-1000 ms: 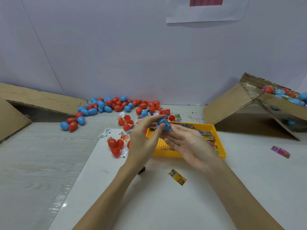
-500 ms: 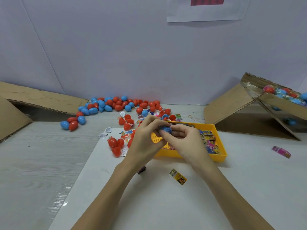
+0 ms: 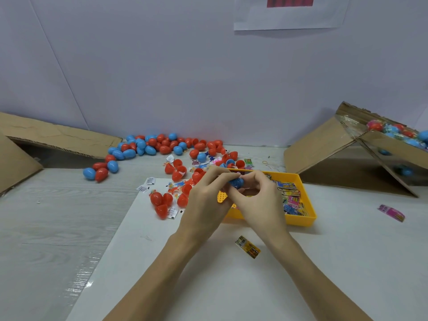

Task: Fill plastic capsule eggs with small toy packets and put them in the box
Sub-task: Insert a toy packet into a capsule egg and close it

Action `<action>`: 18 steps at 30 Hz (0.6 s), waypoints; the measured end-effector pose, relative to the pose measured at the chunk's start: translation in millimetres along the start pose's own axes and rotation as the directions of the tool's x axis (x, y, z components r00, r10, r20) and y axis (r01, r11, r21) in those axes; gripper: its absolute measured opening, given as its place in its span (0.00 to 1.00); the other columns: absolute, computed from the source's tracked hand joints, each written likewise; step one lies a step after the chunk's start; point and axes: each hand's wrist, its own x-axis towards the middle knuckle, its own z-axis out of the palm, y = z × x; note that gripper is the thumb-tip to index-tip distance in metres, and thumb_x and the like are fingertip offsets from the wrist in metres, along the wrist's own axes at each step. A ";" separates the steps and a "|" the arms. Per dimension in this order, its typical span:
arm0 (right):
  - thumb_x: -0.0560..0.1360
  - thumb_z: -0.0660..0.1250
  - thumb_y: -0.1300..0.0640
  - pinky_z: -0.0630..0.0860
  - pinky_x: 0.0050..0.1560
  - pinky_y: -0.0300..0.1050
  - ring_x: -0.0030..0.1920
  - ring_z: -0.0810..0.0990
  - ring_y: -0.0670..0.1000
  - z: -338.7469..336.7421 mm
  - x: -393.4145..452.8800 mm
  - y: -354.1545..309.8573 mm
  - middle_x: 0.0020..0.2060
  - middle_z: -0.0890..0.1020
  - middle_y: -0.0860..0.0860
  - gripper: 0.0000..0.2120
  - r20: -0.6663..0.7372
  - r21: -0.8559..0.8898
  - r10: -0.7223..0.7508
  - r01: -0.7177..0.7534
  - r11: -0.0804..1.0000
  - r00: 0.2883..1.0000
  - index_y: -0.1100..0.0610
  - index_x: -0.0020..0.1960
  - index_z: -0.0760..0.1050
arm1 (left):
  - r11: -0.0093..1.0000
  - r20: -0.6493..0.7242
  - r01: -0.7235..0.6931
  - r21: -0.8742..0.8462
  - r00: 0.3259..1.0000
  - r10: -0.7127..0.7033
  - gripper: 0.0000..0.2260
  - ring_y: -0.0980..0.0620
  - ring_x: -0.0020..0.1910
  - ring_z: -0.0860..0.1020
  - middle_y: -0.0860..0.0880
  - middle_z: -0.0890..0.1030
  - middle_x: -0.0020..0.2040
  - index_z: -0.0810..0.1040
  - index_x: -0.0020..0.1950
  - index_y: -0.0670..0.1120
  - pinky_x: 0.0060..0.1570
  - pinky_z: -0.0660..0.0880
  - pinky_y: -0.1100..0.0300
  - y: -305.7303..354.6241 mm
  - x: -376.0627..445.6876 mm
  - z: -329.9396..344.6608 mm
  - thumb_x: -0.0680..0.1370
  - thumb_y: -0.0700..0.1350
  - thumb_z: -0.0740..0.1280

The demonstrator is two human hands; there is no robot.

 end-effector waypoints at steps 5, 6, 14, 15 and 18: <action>0.74 0.78 0.49 0.76 0.39 0.26 0.47 0.80 0.32 1.7 -3.8 -1.7 0.43 0.82 0.41 0.13 -0.007 0.027 -0.030 0.030 0.999 1.000 0.52 0.52 0.77 | 1.000 -0.019 -0.012 0.007 1.000 0.012 0.19 0.51 0.56 0.80 0.45 0.82 0.57 0.84 0.60 0.39 0.60 0.73 0.72 2.9 -1.9 1.0 0.69 0.30 0.78; 0.74 0.78 0.49 0.75 0.39 0.26 0.47 0.79 0.32 1.6 -4.1 -2.0 0.43 0.82 0.41 0.13 -0.007 0.032 -0.032 0.032 0.999 0.999 0.52 0.52 0.77 | 1.000 -0.019 -0.016 0.006 1.000 0.016 0.19 0.51 0.56 0.80 0.45 0.82 0.57 0.84 0.60 0.39 0.60 0.74 0.72 3.4 -2.5 1.4 0.70 0.31 0.78; 0.75 0.77 0.52 0.79 0.41 0.30 0.48 0.81 0.35 4.1 -5.1 -0.5 0.45 0.82 0.41 0.12 0.038 0.073 -0.047 0.044 0.996 0.998 0.48 0.53 0.75 | 0.999 -0.032 -0.038 0.030 0.999 0.039 0.19 0.55 0.55 0.79 0.45 0.83 0.57 0.84 0.60 0.40 0.59 0.72 0.75 -0.3 -2.6 3.5 0.70 0.32 0.79; 0.76 0.76 0.51 0.80 0.42 0.32 0.48 0.82 0.36 3.6 -4.1 -1.1 0.46 0.82 0.41 0.11 0.070 0.097 -0.038 0.031 0.995 0.997 0.48 0.54 0.75 | 0.999 -0.038 -0.035 0.040 0.999 0.037 0.20 0.54 0.55 0.79 0.45 0.82 0.57 0.84 0.61 0.41 0.59 0.73 0.74 -1.6 -1.6 2.6 0.70 0.32 0.79; 0.80 0.70 0.47 0.84 0.45 0.41 0.49 0.85 0.44 -0.5 0.6 -5.7 0.47 0.85 0.45 0.08 0.165 0.244 0.030 -0.070 0.967 0.986 0.48 0.56 0.78 | 1.000 -0.060 -0.011 0.002 0.998 0.011 0.22 0.54 0.59 0.78 0.46 0.80 0.60 0.81 0.65 0.42 0.60 0.76 0.67 -8.0 4.7 -5.3 0.72 0.35 0.78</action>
